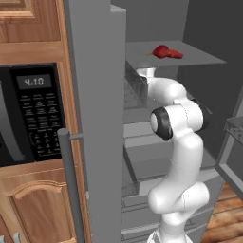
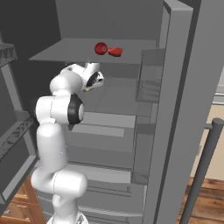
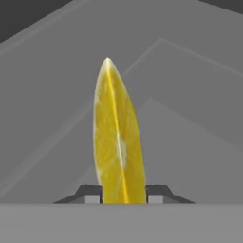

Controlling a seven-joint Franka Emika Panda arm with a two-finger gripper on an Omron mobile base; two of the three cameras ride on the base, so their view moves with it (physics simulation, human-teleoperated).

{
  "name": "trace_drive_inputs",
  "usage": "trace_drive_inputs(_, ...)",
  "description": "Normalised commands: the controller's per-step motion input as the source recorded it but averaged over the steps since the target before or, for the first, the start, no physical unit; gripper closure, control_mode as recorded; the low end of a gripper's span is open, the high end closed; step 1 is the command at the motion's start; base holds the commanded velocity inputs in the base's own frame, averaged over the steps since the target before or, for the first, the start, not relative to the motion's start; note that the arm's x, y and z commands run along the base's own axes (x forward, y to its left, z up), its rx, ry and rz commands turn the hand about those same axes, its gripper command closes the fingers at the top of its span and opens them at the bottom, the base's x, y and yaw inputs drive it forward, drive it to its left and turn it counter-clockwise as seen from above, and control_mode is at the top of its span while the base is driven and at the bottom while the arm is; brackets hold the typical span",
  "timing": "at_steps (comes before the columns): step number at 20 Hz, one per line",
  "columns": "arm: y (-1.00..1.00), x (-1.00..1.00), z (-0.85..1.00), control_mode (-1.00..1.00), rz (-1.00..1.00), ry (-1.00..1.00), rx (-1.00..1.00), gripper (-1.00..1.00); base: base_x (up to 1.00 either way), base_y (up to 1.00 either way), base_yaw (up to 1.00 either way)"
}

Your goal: Open the fridge, remove the pear, lemon wedge, and steak, and place them on any counter.

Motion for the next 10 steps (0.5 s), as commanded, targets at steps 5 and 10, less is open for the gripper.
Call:
trace_drive_inputs(5, -0.29, -1.0, -0.27, -1.0, -0.04, 0.0, 0.0, 1.0, 0.0, 0.0, 0.0)
trace_drive_inputs(10, -0.3, -1.0, -0.27, -1.0, -0.02, -0.05, 0.0, 1.0, 0.0, 0.0, 0.0)
